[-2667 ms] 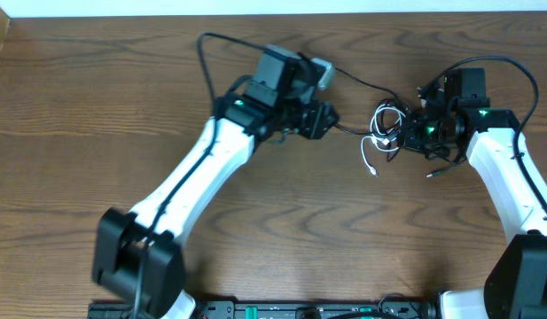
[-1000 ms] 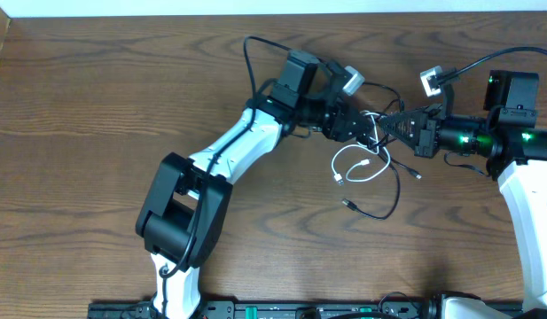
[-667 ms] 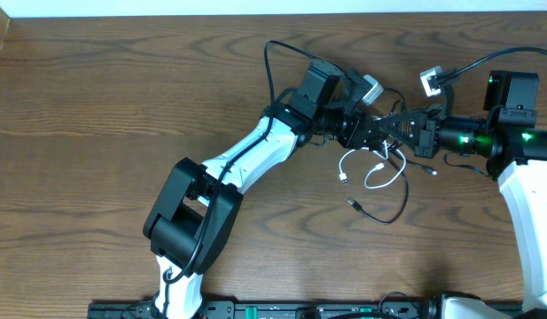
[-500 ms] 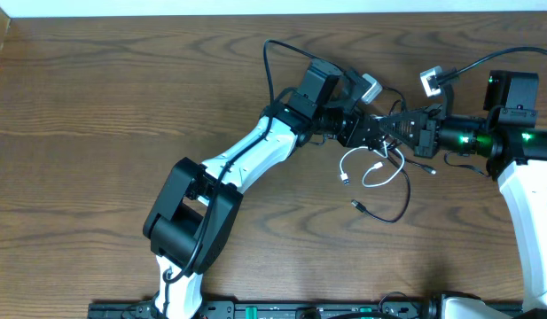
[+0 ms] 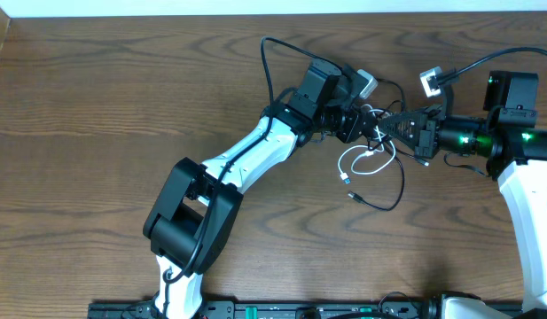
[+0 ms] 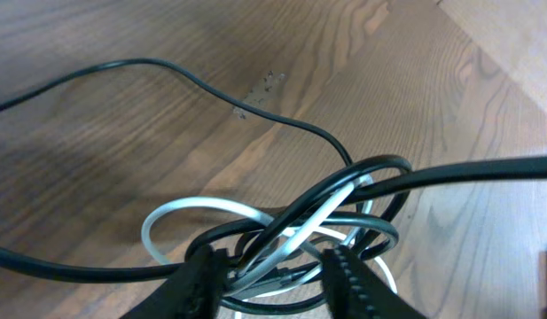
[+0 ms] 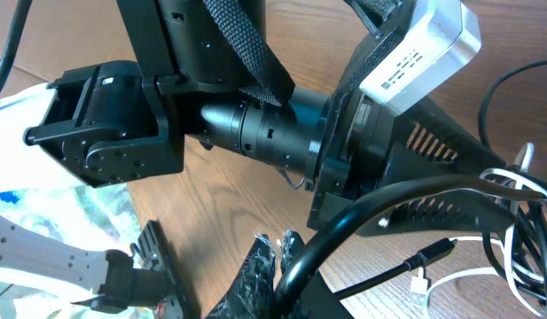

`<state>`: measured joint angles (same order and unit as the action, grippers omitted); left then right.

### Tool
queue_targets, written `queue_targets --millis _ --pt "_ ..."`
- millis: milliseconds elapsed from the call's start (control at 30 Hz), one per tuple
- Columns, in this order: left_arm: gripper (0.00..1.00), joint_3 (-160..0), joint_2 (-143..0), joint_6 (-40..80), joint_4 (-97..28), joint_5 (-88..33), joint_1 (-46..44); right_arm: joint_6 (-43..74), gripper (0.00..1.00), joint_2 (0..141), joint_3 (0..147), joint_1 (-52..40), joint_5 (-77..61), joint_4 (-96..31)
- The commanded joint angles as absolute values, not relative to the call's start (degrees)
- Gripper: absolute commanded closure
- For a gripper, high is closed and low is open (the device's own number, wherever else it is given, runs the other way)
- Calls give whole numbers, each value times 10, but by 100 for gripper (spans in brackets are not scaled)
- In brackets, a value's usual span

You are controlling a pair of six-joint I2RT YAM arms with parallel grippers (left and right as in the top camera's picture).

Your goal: Untangle cables

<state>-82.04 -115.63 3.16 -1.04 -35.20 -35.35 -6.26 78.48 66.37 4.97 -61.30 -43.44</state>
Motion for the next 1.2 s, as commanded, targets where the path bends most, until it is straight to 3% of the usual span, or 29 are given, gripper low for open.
queue_targets --millis 0,100,367,567,633,900,1167 --pt "71 -826 -1158 27 -8 -336 -352 -63 99 779 667 52 -634 -434" --pt "92 -826 -1158 27 -8 -336 -352 -63 99 779 667 52 -634 -434" --pt "93 -826 -1156 27 -15 -278 -350 -48 99 779 667 57 -588 -433" --pt "92 -826 -1106 31 -78 -246 -343 92 99 780 667 61 -252 -452" --pt "93 -826 -1074 30 -105 -245 -340 107 99 780 667 61 -201 -456" --pt "93 -826 -933 30 -189 -233 -325 152 99 791 667 61 -96 -457" --pt "92 -826 -839 31 -203 -233 -313 152 99 855 667 61 -91 -458"
